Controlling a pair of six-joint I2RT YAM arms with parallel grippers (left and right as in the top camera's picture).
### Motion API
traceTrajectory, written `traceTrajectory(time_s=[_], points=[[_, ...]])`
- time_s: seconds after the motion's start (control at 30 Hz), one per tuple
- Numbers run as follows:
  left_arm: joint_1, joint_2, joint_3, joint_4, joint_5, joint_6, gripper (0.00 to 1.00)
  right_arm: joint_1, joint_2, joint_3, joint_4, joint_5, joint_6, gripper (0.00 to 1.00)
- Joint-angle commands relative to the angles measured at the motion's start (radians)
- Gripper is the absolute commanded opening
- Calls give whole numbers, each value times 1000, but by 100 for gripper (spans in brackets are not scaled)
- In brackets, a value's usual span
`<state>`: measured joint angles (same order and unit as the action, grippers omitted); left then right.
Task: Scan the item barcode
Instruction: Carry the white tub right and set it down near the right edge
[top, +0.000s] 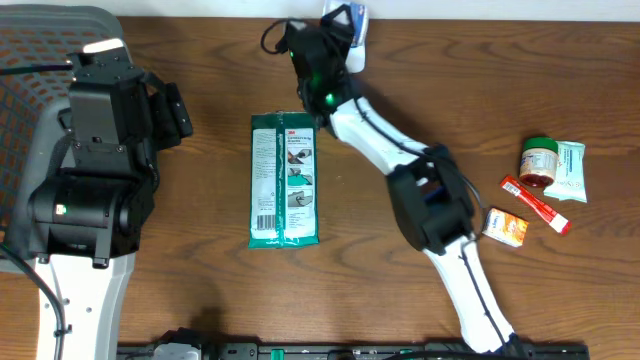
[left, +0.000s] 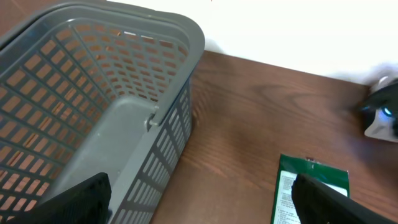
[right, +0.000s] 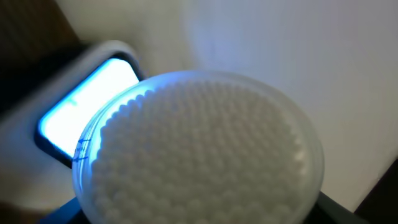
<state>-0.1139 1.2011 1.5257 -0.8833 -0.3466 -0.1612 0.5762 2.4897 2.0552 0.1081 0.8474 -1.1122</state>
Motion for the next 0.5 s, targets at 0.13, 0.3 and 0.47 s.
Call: traceTrajectory(time_s=[0.13,0.3,0.47], points=[[2,1,7,1,-13,-9,92,-29,-397,18,-586,-152,632,1],[2,1,7,1,-13,-9,92,-110,-557,18,-980,-463,862,1],[2,1,7,1,-13,-9,92,-248,-621,18,-1349,-716,941,1]])
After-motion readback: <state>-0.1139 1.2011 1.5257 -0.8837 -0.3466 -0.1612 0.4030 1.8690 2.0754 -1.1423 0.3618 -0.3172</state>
